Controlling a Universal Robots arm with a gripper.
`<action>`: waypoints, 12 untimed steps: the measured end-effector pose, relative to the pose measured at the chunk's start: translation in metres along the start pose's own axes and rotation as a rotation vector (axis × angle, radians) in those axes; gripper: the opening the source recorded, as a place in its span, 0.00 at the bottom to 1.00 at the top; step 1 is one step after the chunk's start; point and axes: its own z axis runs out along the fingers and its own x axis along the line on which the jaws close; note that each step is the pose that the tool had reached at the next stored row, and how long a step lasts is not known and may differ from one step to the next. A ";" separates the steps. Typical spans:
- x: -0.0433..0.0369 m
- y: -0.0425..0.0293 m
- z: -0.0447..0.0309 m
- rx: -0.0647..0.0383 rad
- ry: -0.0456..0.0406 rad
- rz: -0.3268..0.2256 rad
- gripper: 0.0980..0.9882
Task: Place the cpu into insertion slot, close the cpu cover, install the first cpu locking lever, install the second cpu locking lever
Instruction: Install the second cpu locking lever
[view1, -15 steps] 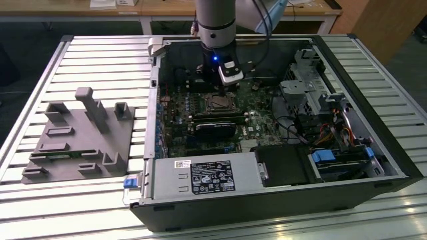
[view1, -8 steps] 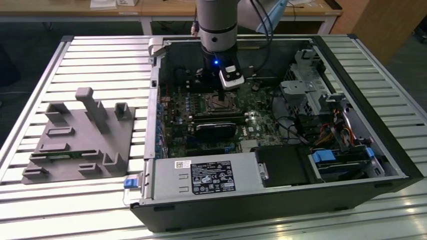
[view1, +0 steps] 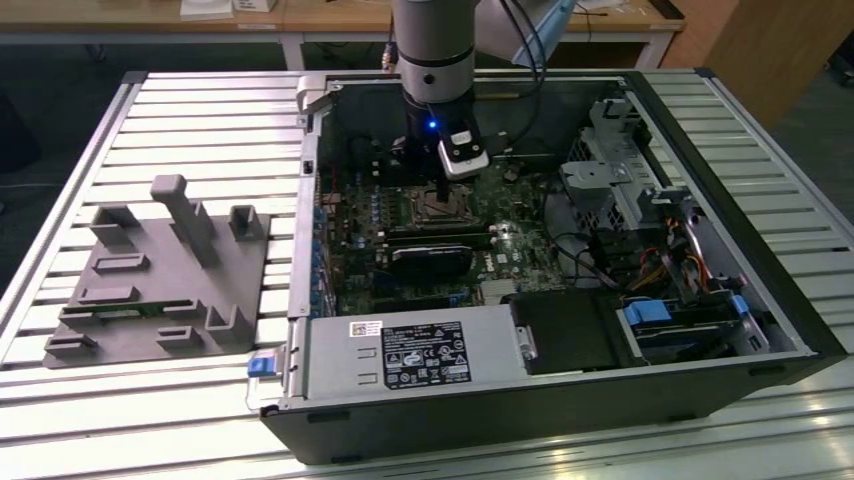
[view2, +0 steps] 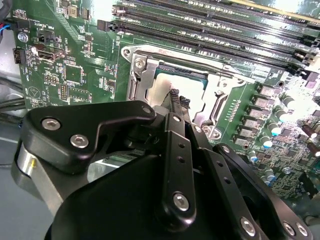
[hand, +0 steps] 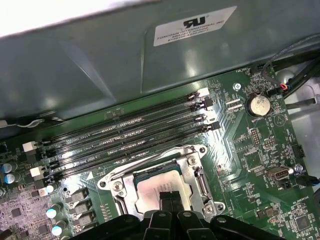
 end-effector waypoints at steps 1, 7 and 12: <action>0.0000 0.0000 0.0000 0.000 0.0000 0.000 0.02; -0.0005 0.0003 -0.0043 0.000 0.0000 0.000 0.02; -0.0011 0.0007 -0.0108 0.000 -0.0001 0.000 0.02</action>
